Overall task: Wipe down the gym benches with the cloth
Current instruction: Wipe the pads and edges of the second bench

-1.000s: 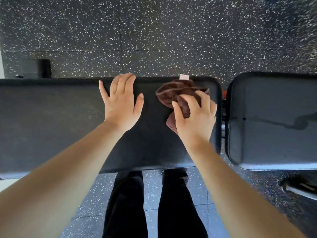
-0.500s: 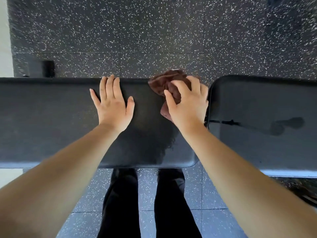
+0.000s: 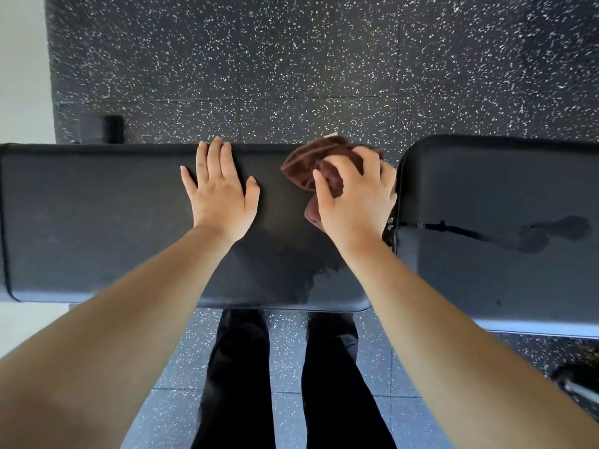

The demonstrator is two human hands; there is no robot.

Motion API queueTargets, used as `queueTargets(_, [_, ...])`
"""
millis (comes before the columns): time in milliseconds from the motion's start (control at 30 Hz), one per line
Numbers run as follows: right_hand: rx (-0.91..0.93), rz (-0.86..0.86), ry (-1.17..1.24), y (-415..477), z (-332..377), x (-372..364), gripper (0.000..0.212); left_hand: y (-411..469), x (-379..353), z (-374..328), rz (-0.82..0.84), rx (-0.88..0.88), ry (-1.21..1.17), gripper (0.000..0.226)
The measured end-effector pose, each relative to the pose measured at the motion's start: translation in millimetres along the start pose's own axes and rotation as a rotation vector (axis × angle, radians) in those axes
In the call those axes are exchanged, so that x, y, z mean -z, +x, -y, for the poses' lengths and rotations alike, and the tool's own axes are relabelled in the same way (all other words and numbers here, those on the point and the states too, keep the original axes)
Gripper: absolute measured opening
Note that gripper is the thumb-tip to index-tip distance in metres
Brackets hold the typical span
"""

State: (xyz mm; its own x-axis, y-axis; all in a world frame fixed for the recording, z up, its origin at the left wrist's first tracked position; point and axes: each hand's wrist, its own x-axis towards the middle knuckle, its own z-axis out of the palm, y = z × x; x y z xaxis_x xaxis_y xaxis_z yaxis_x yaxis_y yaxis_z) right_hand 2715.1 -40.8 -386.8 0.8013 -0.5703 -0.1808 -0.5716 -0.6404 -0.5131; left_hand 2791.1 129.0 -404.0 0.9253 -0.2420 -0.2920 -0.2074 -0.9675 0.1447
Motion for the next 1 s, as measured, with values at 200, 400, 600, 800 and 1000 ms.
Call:
queueTargets(200, [0.053, 0.015, -0.002, -5.4, -6.4, 3.4, 0.030, -5.3, -0.5, -7.5, -0.018, 0.053, -0.053, 0.064])
queueTargets(400, [-0.051, -0.101, 0.087, -38.4, -12.9, 3.4, 0.029, -16.4, 0.1, -7.4, 0.028, 0.015, -0.055, 0.065])
queueTargets(600, [-0.175, -0.172, 0.053, -98.4, -4.4, -14.5, 0.026, -19.9, 7.6, 19.3, 0.082, -0.176, 0.016, 0.067])
queueTargets(800, [-0.006, -0.133, -0.079, -174.4, 3.5, -43.0, 0.024, -31.8, 15.5, 50.2, 0.172, -0.367, 0.073, 0.066])
queueTargets(1000, [-0.164, -0.240, -0.021, -129.8, -8.2, -20.6, 0.020, -62.7, 14.0, 60.9, 0.242, -0.415, 0.094, 0.067])
